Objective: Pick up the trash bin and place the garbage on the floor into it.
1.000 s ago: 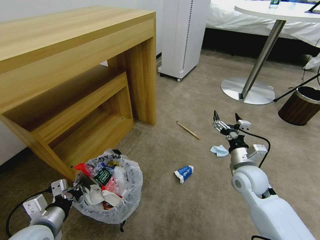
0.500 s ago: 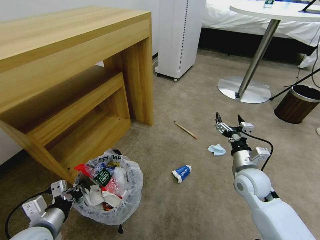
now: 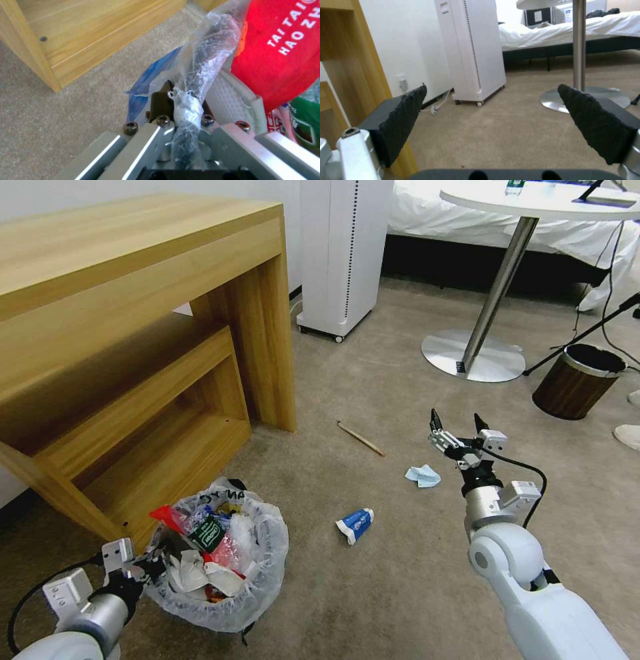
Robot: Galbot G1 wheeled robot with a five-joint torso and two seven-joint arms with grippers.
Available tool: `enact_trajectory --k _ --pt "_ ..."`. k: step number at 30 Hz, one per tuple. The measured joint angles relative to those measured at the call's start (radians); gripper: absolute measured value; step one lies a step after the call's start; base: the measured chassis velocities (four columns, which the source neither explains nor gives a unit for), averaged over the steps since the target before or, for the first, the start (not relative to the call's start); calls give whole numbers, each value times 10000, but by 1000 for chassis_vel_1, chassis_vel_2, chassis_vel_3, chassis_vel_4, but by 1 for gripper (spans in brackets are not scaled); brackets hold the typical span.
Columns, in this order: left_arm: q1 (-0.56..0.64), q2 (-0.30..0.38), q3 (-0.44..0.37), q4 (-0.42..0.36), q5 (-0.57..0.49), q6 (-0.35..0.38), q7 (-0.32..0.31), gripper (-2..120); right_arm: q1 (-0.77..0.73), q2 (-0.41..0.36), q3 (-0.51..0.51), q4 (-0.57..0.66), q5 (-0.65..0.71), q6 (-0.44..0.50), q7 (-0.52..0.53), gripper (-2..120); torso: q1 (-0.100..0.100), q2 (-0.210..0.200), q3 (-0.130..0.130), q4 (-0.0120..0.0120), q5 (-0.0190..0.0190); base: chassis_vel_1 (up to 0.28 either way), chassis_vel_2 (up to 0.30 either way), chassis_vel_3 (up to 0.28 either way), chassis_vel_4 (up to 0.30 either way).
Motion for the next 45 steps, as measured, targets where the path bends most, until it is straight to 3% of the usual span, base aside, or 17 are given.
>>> enact_trajectory --k 27,30,38,41,45 --pt "129 -65 127 -22 -27 106 11 1 -393 -52 56 67 57 -2 34 100 1 0 1 -1 0 -15 14 14 -13" --pt "172 -84 136 -23 14 96 32 1 -242 -96 -87 153 638 -489 318 100 0 0 0 0 0 0 0 0 0" --pt "221 -110 89 -71 -4 38 38 1 521 52 -617 -450 3498 -2350 2246 100 0 0 0 0 1 0 0 0 0" --pt "220 -217 117 -59 49 -12 50 1 1098 629 -1021 -1083 4850 -3009 3274 100 0 0 0 0 0 0 0 0 0" --pt "204 -276 133 -47 83 -16 55 1 1394 1074 -1254 -1411 5490 -3202 3808 100 0 0 1 -1 -2 0 0 0 0"
